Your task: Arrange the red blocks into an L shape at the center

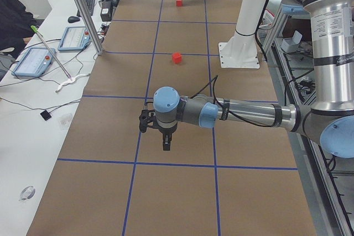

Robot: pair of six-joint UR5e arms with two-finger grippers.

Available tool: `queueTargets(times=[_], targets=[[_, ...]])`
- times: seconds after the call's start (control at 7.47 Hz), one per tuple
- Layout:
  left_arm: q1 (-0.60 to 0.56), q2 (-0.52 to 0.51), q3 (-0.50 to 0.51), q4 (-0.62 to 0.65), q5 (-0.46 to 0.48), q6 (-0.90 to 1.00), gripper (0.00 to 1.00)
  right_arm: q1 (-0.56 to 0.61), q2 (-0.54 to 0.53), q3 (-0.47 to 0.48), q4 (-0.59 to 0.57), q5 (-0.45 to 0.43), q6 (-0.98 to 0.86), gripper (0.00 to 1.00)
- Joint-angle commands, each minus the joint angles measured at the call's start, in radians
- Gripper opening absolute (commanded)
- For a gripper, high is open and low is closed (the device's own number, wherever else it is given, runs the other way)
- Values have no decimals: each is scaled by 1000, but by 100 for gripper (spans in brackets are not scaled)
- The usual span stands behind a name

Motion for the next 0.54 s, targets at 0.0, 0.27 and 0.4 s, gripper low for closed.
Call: queueTargets(times=[0.0, 0.27, 0.4], targets=[[0, -15, 4, 1, 56, 1, 100, 1, 6, 4, -25, -6, -4, 100], [0, -1, 8, -2, 66, 1, 100, 1, -2, 7, -18, -12, -1, 100], [0, 1, 4, -2, 101, 1, 100, -1, -6, 4, -11, -16, -1, 100]])
